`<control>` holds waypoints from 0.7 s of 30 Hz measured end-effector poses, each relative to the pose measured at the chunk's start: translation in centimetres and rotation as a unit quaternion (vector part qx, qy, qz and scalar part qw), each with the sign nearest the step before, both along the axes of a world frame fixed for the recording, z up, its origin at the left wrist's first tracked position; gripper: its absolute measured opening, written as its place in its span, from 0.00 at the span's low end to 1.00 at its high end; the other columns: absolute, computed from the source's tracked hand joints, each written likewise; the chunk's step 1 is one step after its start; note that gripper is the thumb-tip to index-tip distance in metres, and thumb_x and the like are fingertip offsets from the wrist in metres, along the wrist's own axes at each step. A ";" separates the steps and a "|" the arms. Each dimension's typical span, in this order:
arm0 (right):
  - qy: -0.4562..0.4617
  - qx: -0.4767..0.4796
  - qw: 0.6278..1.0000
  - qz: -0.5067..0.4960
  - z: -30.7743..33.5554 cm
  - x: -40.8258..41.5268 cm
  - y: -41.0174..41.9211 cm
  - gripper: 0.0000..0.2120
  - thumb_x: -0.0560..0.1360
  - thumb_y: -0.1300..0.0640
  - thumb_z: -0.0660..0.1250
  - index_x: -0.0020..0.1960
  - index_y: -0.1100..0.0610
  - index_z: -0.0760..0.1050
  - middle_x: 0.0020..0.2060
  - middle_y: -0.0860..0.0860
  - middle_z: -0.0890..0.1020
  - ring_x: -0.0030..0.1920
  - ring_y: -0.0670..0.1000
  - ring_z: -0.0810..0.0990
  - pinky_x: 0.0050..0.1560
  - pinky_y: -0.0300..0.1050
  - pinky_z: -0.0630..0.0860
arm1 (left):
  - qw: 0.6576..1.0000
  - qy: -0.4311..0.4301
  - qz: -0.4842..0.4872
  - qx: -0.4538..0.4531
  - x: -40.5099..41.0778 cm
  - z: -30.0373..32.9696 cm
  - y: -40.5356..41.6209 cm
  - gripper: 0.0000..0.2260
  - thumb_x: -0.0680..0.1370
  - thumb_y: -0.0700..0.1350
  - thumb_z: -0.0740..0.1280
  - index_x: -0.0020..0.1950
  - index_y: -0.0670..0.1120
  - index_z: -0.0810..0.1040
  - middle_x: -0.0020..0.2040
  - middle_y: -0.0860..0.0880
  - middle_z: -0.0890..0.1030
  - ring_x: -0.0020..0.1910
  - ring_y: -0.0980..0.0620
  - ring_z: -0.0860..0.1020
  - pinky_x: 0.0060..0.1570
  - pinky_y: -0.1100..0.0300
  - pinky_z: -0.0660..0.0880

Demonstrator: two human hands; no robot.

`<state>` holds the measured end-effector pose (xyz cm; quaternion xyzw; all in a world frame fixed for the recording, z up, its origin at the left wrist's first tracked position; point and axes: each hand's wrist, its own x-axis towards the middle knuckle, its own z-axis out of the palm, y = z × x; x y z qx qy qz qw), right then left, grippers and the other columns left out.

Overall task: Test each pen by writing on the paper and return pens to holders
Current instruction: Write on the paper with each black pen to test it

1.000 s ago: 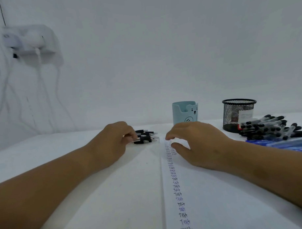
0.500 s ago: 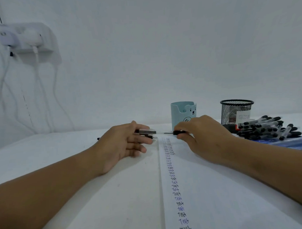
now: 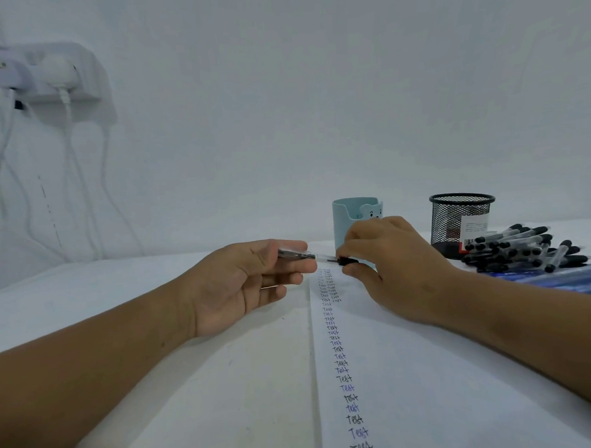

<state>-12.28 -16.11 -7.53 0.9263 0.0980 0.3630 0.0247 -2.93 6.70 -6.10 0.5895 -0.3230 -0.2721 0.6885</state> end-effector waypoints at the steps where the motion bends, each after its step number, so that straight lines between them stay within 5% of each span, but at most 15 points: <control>1: -0.005 -0.004 1.000 -0.002 0.0 0.0 0.1 0.10 0.76 0.52 0.63 0.49 0.52 0.82 0.42 0.46 0.78 0.46 0.54 0.77 0.52 0.48 0.66 | 1.000 -0.005 0.005 0.001 0.0 0.0 0.0 0.18 0.75 0.50 0.64 0.61 0.42 0.81 0.55 0.42 0.86 0.46 0.50 0.83 0.41 0.62 0.80; 6: 0.031 0.095 0.994 -0.033 0.4 0.1 0.7 0.06 0.81 0.51 0.61 0.53 0.49 0.77 0.41 0.44 0.79 0.43 0.51 0.77 0.44 0.47 0.69 | 0.999 -0.009 0.044 -0.013 -0.3 0.1 -0.4 0.22 0.82 0.60 0.56 0.66 0.48 0.77 0.57 0.42 0.85 0.50 0.46 0.82 0.52 0.53 0.79; 9: 0.046 0.267 0.962 0.022 0.1 0.4 1.0 0.04 0.79 0.57 0.64 0.48 0.50 0.76 0.35 0.49 0.81 0.36 0.49 0.76 0.39 0.46 0.74 | 0.983 -0.140 0.097 0.075 -0.4 -0.6 -0.6 0.17 0.84 0.57 0.57 0.64 0.51 0.79 0.55 0.47 0.86 0.52 0.50 0.81 0.53 0.56 0.76; 13: 0.155 0.492 0.851 0.100 0.3 0.4 1.8 0.05 0.75 0.64 0.69 0.42 0.56 0.79 0.32 0.52 0.82 0.30 0.49 0.76 0.28 0.39 0.71 | 0.873 -0.405 0.080 0.261 -0.3 -1.8 -0.6 0.07 0.79 0.52 0.70 0.55 0.59 0.84 0.56 0.60 0.82 0.49 0.64 0.79 0.52 0.69 0.74; 16: 0.202 0.536 0.814 0.093 0.6 0.3 2.0 0.08 0.72 0.66 0.70 0.36 0.59 0.77 0.29 0.56 0.79 0.26 0.50 0.71 0.23 0.37 0.65 | 0.844 -0.438 0.070 0.301 -0.5 -1.9 -0.8 0.07 0.77 0.53 0.72 0.54 0.59 0.84 0.59 0.62 0.79 0.61 0.65 0.74 0.64 0.65 0.70; 21: 0.245 0.521 0.813 0.090 0.7 0.4 1.9 0.04 0.72 0.65 0.70 0.39 0.61 0.78 0.30 0.58 0.80 0.25 0.50 0.69 0.23 0.37 0.62 | 0.847 -0.436 0.072 0.295 -0.3 -2.0 -1.0 0.06 0.77 0.53 0.72 0.53 0.59 0.83 0.59 0.62 0.78 0.62 0.65 0.73 0.65 0.66 0.68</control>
